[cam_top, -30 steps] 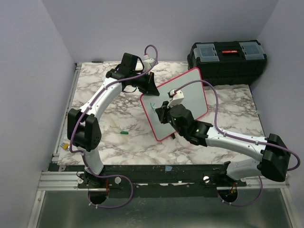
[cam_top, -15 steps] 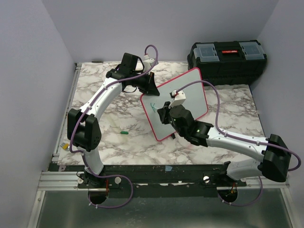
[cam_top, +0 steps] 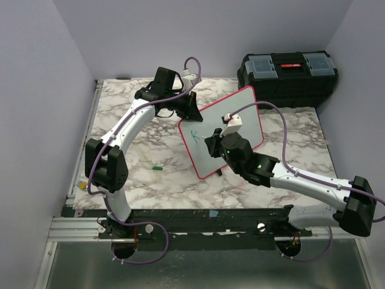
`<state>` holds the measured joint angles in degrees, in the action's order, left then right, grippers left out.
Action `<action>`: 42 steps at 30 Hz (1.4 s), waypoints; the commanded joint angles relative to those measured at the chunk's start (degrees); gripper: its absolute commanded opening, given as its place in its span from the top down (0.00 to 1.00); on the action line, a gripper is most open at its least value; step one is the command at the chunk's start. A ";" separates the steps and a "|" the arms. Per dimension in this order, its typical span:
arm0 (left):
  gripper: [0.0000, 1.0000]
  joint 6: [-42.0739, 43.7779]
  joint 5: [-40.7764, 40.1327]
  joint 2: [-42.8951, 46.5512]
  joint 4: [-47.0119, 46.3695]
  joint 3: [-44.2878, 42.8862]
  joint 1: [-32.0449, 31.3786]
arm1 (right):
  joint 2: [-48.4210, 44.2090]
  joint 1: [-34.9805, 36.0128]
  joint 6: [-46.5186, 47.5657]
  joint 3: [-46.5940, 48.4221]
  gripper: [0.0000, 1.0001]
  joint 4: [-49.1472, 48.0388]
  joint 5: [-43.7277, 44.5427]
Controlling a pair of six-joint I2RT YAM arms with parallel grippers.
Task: Write a sentence on the whiteboard
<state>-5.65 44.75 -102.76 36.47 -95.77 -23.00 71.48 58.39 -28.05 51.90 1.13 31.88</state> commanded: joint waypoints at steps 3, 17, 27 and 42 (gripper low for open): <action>1.00 3.61 -7.30 2.26 1.91 -0.78 -0.23 | -4.69 -0.21 0.49 0.76 0.99 -0.54 -1.64; 1.00 3.10 -6.26 2.90 0.71 0.22 -0.20 | -3.98 -0.25 1.67 1.19 0.98 -0.53 0.83; 1.00 3.11 -6.35 3.13 0.30 0.62 -0.20 | -2.73 -0.30 2.20 1.39 0.99 -3.41 2.33; 1.00 3.10 -6.19 3.33 0.25 0.84 -0.20 | 2.36 -0.23 1.84 3.22 0.99 -5.18 5.74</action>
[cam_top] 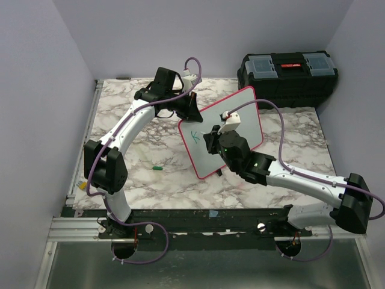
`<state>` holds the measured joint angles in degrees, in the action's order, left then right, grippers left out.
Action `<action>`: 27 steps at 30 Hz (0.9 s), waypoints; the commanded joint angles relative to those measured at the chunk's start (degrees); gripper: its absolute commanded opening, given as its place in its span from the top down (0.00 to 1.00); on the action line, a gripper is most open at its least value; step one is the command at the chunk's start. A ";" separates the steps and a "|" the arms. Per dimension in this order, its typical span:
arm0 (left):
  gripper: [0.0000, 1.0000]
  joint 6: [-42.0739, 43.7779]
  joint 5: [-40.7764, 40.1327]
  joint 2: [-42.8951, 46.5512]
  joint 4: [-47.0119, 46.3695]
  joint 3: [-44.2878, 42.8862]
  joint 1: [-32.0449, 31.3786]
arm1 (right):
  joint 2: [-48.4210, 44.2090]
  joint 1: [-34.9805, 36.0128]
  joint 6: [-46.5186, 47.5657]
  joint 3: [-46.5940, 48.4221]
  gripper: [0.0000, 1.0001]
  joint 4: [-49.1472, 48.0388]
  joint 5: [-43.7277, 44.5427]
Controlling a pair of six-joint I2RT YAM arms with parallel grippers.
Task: Write a sentence on the whiteboard
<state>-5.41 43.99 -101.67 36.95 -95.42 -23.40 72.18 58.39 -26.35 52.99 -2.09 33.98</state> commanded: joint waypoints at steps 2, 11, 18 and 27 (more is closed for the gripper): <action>1.00 2.89 -5.40 2.21 -0.23 0.49 0.19 | 2.25 -0.25 -0.01 2.20 0.99 -2.03 4.32; 1.00 2.86 -5.36 2.16 -0.28 0.40 0.19 | 4.03 -0.27 -0.07 1.40 0.99 -2.22 4.68; 1.00 2.89 -5.31 2.24 -0.29 0.41 0.19 | 3.73 -0.31 -1.93 -0.61 0.99 -0.46 4.10; 1.00 2.87 -5.39 2.14 -0.21 0.14 0.19 | 1.01 -0.29 -4.64 -3.64 0.99 1.99 2.35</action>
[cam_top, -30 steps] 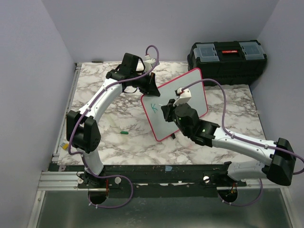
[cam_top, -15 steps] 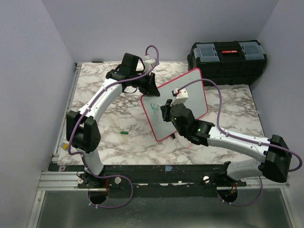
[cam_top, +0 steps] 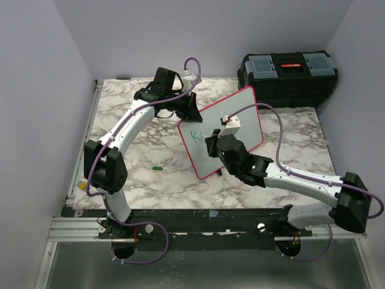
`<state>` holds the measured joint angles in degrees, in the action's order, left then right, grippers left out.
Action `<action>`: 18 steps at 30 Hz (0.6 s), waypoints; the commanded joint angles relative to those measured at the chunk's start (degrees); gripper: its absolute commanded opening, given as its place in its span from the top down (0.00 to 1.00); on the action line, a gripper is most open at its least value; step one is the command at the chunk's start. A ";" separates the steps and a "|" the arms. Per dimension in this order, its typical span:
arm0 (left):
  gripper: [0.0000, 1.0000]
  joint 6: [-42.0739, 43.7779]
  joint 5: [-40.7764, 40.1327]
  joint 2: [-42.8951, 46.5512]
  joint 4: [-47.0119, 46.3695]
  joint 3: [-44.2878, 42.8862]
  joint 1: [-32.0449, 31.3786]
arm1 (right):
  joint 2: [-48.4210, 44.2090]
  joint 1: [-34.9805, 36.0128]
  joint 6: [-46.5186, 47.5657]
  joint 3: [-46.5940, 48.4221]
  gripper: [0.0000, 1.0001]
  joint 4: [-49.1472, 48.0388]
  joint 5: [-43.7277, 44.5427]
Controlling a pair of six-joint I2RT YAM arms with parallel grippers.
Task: Write a sentence on the whiteboard
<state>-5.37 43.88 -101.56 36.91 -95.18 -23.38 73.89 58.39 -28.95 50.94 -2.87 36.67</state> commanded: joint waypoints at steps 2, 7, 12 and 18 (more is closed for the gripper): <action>1.00 2.78 -5.23 1.92 -0.17 -0.10 0.13 | -1.06 -0.25 -2.10 -1.30 0.99 2.79 -0.70; 1.00 2.87 -5.18 1.94 -0.17 -0.11 0.17 | -2.23 -0.27 -1.00 0.83 0.99 4.28 -2.25; 1.00 2.93 -5.29 2.15 -0.08 -0.02 0.15 | -3.12 -0.23 0.25 3.03 0.99 3.43 -3.09; 1.00 2.92 -5.30 2.27 -0.04 -0.01 0.17 | -2.86 -0.24 1.75 4.75 0.99 0.52 -2.53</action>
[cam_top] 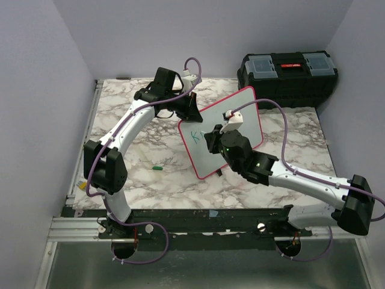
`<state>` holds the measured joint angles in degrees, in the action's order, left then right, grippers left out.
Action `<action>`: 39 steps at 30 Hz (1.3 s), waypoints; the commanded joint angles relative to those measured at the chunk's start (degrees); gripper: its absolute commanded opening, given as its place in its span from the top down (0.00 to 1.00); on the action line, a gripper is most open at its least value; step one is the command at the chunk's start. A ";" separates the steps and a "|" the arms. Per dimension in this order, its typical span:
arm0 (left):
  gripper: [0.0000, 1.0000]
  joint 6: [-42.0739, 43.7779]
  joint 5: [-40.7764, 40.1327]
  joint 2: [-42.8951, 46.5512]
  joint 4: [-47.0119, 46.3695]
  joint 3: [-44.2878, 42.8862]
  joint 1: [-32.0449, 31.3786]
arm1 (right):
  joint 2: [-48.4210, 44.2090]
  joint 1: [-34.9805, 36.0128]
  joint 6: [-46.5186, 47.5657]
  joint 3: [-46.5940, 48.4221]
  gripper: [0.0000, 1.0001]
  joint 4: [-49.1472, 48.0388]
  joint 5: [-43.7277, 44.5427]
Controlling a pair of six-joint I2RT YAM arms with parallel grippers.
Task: Write a sentence on the whiteboard
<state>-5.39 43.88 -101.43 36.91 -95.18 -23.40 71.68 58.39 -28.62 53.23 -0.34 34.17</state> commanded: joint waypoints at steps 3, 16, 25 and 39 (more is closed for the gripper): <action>1.00 2.93 -5.25 2.16 0.01 -0.01 0.19 | 0.63 -0.29 2.11 3.74 0.99 -2.71 0.59; 1.00 2.88 -5.30 2.49 0.10 0.01 0.19 | 6.03 -0.34 2.66 5.29 0.99 -3.86 3.18; 1.00 2.83 -5.21 2.51 0.01 -0.19 0.19 | 4.64 -0.35 0.46 2.83 0.99 -0.83 6.87; 1.00 2.94 -5.60 3.02 0.18 0.08 0.19 | -3.39 -0.30 1.61 0.73 0.99 -4.93 4.89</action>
<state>-5.32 43.70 -101.21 37.01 -95.11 -23.40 72.14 58.39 -26.92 55.77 -3.42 37.47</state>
